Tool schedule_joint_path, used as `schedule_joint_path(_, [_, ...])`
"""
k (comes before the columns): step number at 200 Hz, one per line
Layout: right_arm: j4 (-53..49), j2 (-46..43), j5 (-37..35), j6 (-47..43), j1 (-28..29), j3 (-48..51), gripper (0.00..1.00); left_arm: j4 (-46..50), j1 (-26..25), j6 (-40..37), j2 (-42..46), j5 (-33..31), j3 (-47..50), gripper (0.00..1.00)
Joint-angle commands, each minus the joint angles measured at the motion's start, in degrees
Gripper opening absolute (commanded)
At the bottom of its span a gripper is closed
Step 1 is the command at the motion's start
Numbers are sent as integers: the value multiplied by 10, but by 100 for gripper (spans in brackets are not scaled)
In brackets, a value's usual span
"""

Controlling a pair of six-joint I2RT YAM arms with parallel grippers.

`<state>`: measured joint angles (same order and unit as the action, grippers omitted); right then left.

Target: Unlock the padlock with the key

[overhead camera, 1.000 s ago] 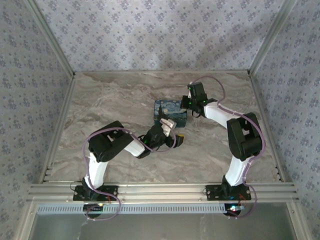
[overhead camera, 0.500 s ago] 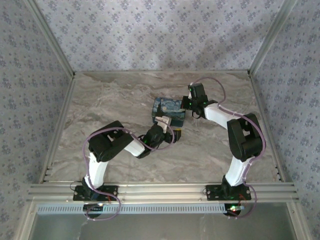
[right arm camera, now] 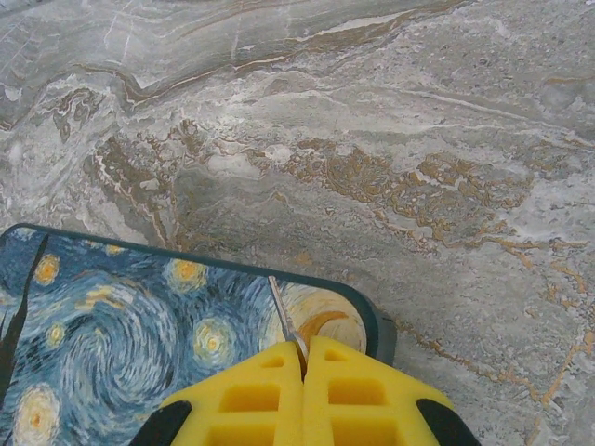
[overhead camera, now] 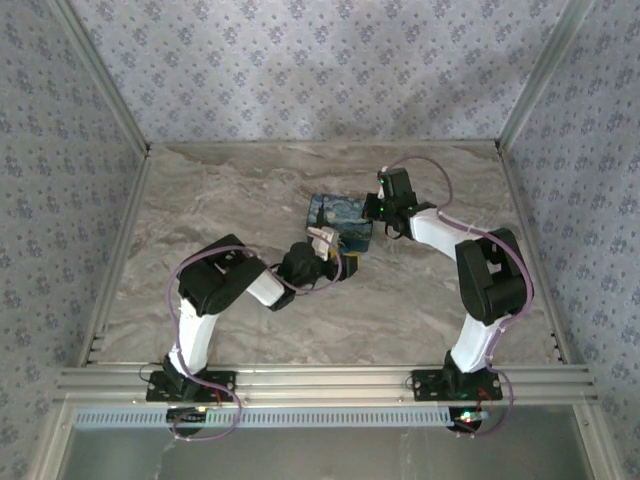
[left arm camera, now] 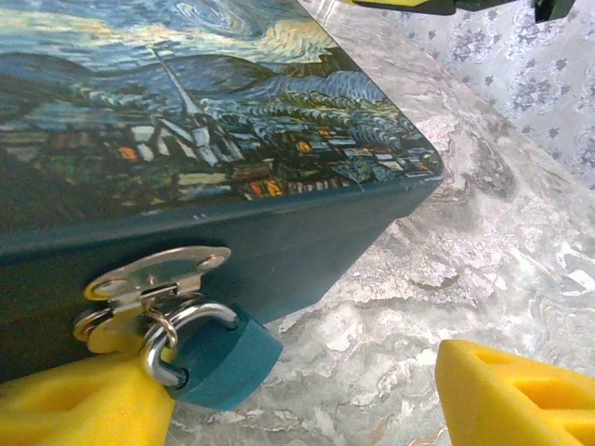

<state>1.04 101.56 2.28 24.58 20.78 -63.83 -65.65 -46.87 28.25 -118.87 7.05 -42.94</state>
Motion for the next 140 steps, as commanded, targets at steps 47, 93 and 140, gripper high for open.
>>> schedule_joint_path(47, [-23, -21, -6, 8, 3, 23, 0, -149, 44, 150, -51, 57, 13, 67])
schedule_joint_path(93, [-17, -24, -5, 9, 1, 31, 0, -145, 53, 166, -48, 66, 26, 59])
schedule_joint_path(140, [-12, -27, -4, 11, -1, 37, 0, -136, 60, 171, -46, 80, 40, 43])
